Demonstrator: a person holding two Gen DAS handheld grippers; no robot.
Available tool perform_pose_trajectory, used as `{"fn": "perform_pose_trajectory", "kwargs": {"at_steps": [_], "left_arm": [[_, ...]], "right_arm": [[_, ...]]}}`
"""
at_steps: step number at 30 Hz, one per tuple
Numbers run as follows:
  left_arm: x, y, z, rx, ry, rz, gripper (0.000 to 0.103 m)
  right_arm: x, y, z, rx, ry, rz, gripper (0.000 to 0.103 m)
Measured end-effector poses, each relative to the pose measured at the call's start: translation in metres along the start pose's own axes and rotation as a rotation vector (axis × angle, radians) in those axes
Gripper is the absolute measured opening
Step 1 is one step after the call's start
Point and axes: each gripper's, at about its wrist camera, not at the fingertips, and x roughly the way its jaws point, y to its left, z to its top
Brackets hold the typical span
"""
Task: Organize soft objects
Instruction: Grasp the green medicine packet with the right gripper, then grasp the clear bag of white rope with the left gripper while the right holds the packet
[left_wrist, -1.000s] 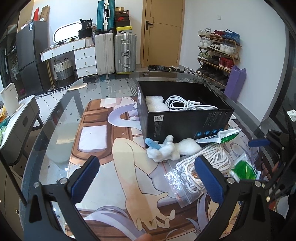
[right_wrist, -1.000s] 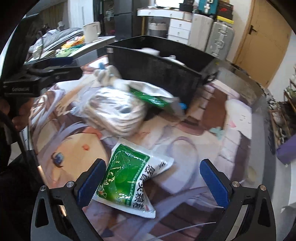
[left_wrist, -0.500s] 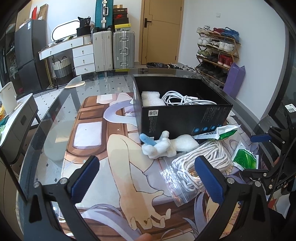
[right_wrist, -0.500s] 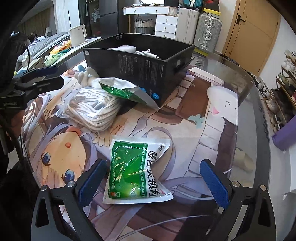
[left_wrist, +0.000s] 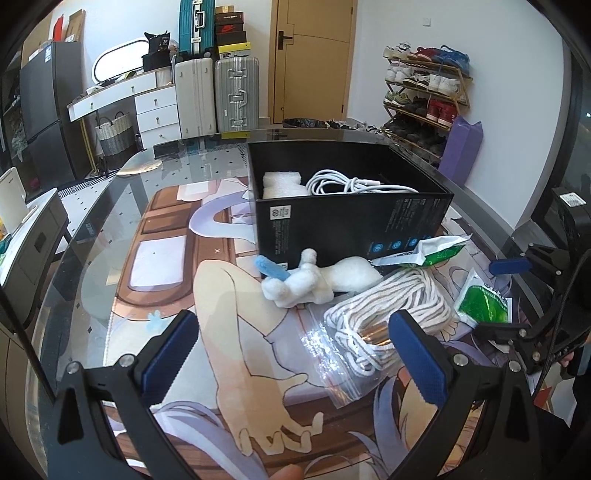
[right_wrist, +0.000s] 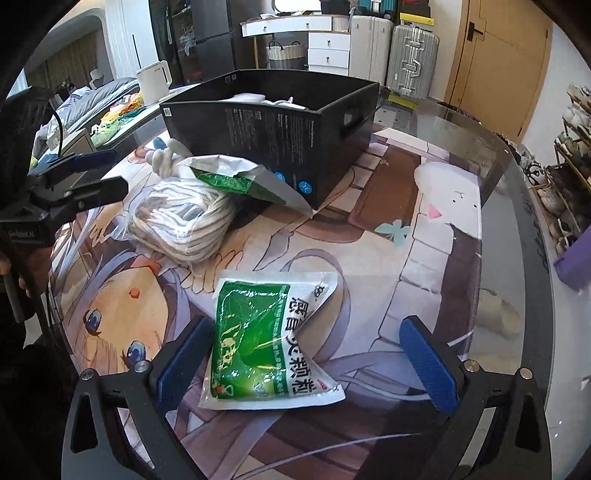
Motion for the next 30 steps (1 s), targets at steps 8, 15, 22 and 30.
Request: {"fn": "perform_pose_trajectory", "kwargs": {"at_steps": [8, 15, 22, 30], "left_arm": [[0.001, -0.005, -0.001, 0.002, 0.008, -0.009, 0.103], [0.002, -0.01, -0.002, 0.005, 0.019, -0.028, 0.103], [0.003, -0.016, -0.003, -0.014, 0.038, -0.066, 0.103], [0.01, -0.04, -0.007, 0.019, 0.076, -0.074, 0.103]], "right_arm": [[-0.009, -0.01, 0.004, 0.031, -0.032, -0.024, 0.047], [-0.011, -0.003, 0.006, 0.014, -0.062, -0.009, 0.042], [-0.024, 0.005, 0.009, -0.008, -0.105, 0.024, 0.042], [-0.04, 0.0, 0.01, 0.027, -0.168, 0.038, 0.042]]}}
